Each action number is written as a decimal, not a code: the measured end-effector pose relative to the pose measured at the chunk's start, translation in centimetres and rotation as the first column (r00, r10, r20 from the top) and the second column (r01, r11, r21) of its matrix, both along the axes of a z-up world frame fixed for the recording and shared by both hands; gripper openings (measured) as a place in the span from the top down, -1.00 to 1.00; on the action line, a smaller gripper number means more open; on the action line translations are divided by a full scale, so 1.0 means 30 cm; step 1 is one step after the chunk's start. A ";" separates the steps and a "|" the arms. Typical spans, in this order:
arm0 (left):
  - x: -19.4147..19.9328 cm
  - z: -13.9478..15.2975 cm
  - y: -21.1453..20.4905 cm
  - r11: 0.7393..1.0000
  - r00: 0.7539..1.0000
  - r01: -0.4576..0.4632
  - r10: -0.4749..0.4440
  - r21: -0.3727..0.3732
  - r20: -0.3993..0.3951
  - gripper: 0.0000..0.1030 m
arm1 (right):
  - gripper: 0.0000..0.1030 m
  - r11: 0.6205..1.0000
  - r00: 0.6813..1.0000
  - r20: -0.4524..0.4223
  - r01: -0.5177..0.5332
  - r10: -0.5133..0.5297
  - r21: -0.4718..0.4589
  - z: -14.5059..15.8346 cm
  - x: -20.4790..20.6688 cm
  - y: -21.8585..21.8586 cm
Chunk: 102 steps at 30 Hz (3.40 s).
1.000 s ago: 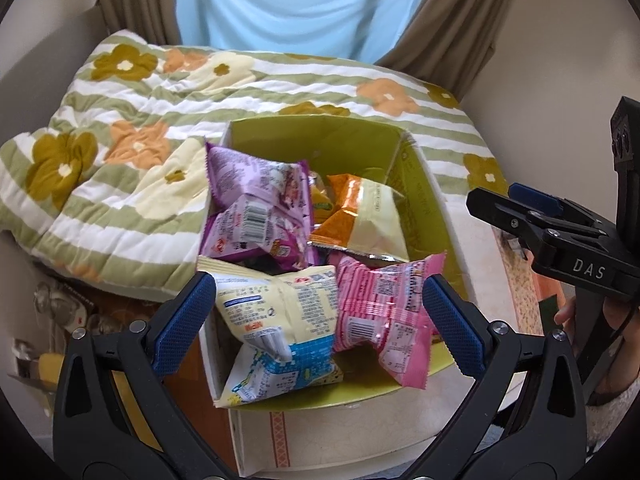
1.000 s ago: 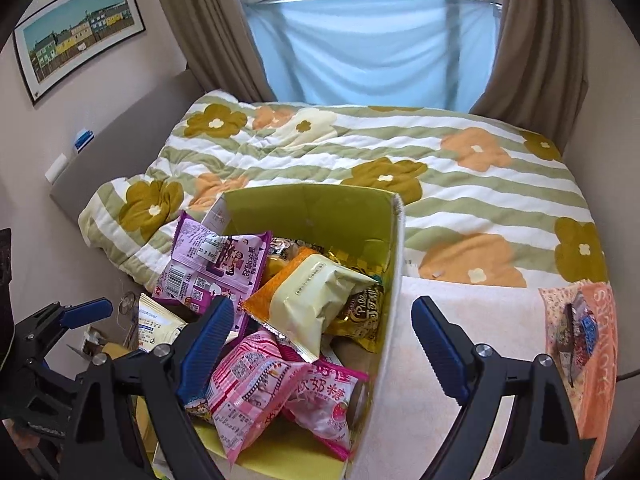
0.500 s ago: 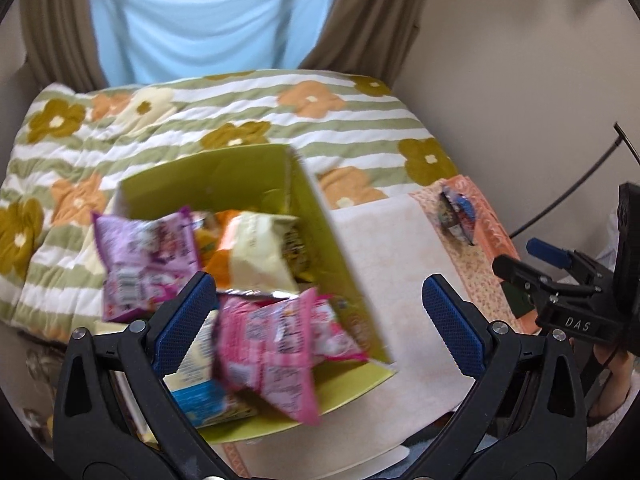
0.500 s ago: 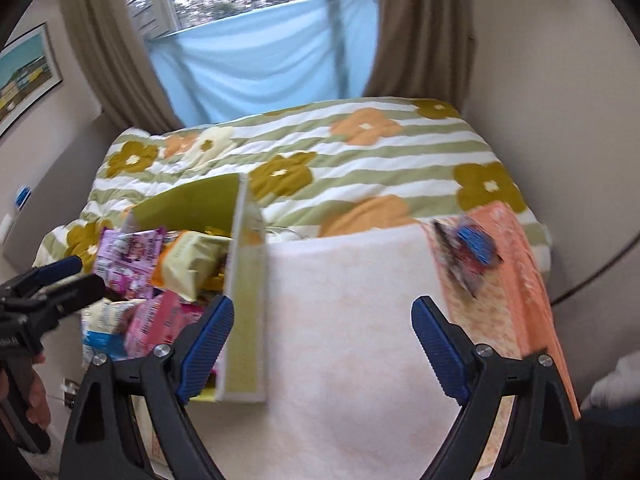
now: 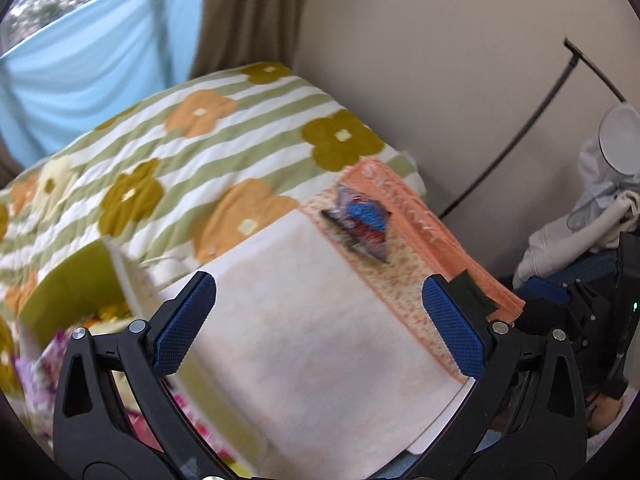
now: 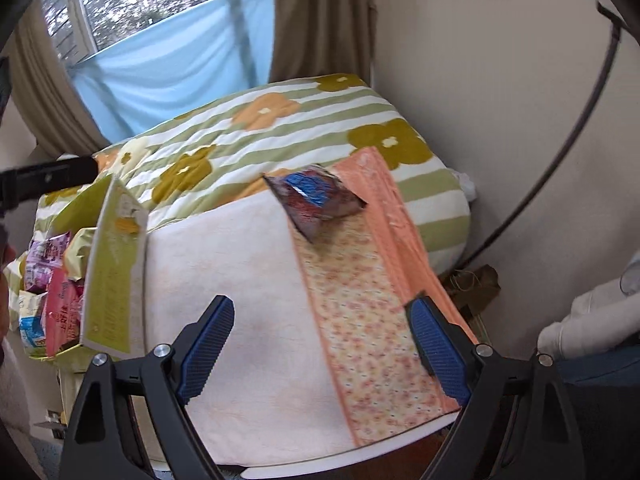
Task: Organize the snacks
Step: 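Move both grippers back to the last snacks on the pink cloth, then grasp the dark Sponge bag with the left gripper while the right grasps the green cracker packet, then carry both packets into the cardboard box and open both grippers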
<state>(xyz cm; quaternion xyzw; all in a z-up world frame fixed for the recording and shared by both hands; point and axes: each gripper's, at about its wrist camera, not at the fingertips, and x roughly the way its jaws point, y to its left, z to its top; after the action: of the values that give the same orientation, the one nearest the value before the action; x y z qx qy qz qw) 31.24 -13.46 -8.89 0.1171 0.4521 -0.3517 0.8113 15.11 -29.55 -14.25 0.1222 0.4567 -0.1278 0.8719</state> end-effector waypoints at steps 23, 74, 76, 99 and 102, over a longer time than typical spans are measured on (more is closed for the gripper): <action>0.302 -0.543 -0.697 0.917 0.969 0.229 -0.183 0.326 -0.166 -0.99 | -0.99 0.996 0.994 -0.078 0.079 -0.083 -0.042 -0.370 -0.028 -0.167; 0.053 -0.751 -0.493 0.840 0.939 0.314 -0.205 0.442 -0.276 -0.77 | -0.56 0.986 0.975 -0.178 -0.113 0.133 0.119 -0.555 0.035 -0.071; 0.051 -0.744 -0.508 0.847 0.940 0.313 -0.211 0.431 -0.268 -0.77 | -0.40 0.988 0.976 -0.175 -0.109 0.126 0.107 -0.553 0.048 -0.090; -0.058 -0.451 -0.363 0.944 0.985 0.136 -0.096 0.301 -0.142 -0.65 | 0.21 0.989 0.982 -0.130 -0.144 0.140 -0.023 -0.396 0.012 -0.122; -0.061 -0.343 -0.279 0.965 0.993 0.055 -0.027 0.255 -0.112 -0.65 | 0.21 0.984 0.980 -0.094 -0.179 0.176 -0.026 -0.305 0.033 -0.114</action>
<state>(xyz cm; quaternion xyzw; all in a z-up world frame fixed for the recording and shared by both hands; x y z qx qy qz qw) 29.42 -21.82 -19.17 0.2120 0.5343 -0.3125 0.7563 16.12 -32.99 -23.39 0.0600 0.5028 -0.0629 0.8600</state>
